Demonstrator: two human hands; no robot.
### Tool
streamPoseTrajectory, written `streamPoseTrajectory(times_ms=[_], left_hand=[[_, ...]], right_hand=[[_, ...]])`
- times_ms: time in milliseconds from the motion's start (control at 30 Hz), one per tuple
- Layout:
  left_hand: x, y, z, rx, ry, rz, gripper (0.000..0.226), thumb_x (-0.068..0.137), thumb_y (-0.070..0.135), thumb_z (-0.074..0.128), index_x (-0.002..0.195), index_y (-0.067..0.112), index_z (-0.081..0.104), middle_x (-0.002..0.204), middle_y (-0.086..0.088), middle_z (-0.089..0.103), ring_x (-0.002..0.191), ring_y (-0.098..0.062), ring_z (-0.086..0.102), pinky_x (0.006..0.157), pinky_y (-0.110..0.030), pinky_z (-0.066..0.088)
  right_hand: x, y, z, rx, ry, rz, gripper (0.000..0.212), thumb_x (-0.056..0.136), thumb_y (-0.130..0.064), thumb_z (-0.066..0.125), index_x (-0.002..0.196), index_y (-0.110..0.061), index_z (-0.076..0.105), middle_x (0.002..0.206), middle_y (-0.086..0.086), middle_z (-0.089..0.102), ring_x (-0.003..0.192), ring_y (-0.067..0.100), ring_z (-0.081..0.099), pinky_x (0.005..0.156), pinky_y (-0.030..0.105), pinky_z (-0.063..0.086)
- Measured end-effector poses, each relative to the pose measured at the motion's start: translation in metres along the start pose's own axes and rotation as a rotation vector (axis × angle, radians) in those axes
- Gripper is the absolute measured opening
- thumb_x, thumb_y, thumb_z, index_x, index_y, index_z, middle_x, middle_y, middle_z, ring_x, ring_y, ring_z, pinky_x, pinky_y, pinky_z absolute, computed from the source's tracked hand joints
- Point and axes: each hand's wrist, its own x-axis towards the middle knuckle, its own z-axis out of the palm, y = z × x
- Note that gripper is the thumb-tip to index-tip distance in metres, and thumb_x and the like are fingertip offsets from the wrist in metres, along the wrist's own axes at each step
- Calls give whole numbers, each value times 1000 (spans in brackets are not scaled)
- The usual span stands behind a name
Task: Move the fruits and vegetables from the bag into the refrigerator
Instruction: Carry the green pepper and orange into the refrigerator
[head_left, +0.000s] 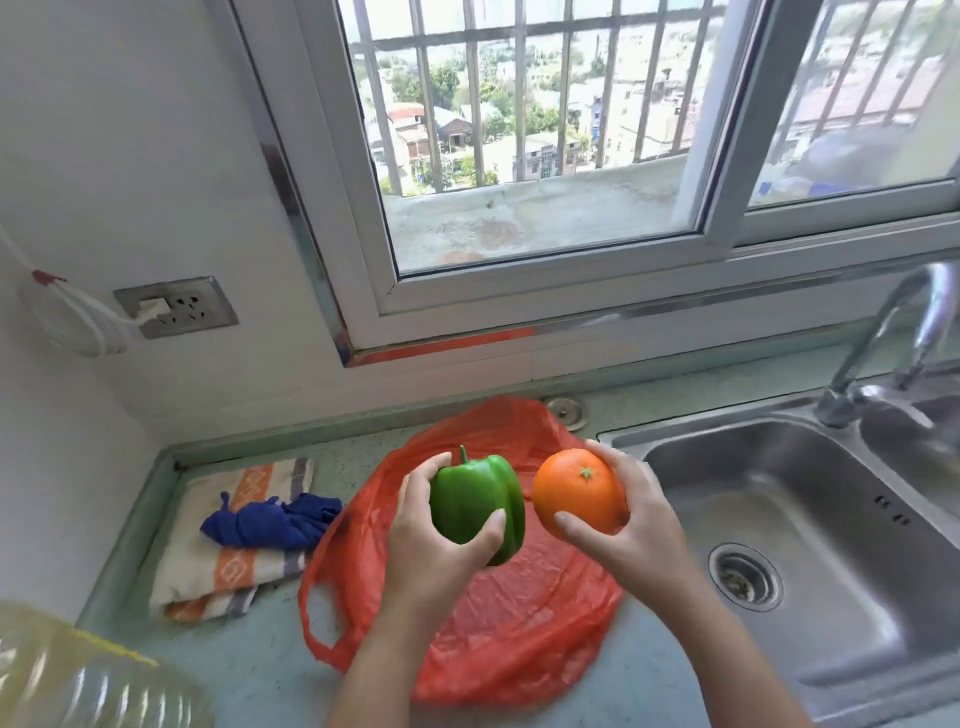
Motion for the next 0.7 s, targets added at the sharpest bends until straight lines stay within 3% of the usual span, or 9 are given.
streamPoseTrajectory(times_ms=[100, 200, 267, 333, 467, 600, 700], left_hand=[[-15, 18, -5, 34, -48, 158, 67, 55, 47, 67, 116, 39, 40, 116, 23, 42, 107, 15, 39, 79, 1, 35], [-32, 33, -6, -6, -128, 247, 68, 55, 50, 65, 117, 39, 40, 117, 24, 42, 109, 13, 40, 84, -8, 40], [-46, 39, -4, -49, -180, 295, 68, 56, 49, 65, 118, 37, 41, 117, 24, 42, 109, 10, 41, 86, -10, 40], [-60, 44, 2, -97, -230, 340, 68, 56, 47, 65, 119, 33, 42, 118, 20, 44, 109, 8, 42, 87, -5, 37], [-91, 57, 23, -200, -380, 370, 70, 56, 45, 66, 120, 28, 45, 119, 12, 48, 108, 5, 45, 86, -4, 35], [-129, 76, 52, -258, -508, 416, 70, 55, 44, 67, 119, 28, 45, 118, 15, 48, 109, 0, 47, 92, -16, 39], [-162, 99, 74, -282, -619, 476, 67, 55, 44, 66, 117, 34, 44, 118, 15, 49, 109, 1, 48, 91, -14, 39]], right_hand=[[-33, -13, -17, -21, 80, 3, 70, 60, -43, 72, 119, -50, 36, 119, -8, 41, 99, 5, 52, 79, 24, 47], [-70, -21, -33, -32, 163, 37, 69, 66, -34, 79, 117, -53, 36, 119, -10, 40, 97, 3, 53, 74, 19, 47], [-96, -27, -43, -45, 235, 62, 70, 61, -40, 77, 118, -53, 38, 118, -15, 41, 97, 4, 54, 75, 21, 48], [-122, -33, -52, -79, 304, 85, 68, 57, -45, 71, 116, -55, 38, 116, -24, 38, 98, -2, 52, 72, 16, 46], [-178, -42, -71, -147, 426, 150, 69, 50, -58, 62, 115, -56, 37, 117, -28, 35, 97, -16, 46, 67, 5, 43], [-234, -40, -95, -195, 578, 232, 71, 48, -60, 59, 115, -53, 38, 114, -20, 40, 97, -22, 41, 71, -2, 37], [-277, -37, -117, -208, 721, 261, 72, 50, -58, 61, 118, -50, 40, 117, -16, 42, 99, -16, 44, 71, -2, 37]])
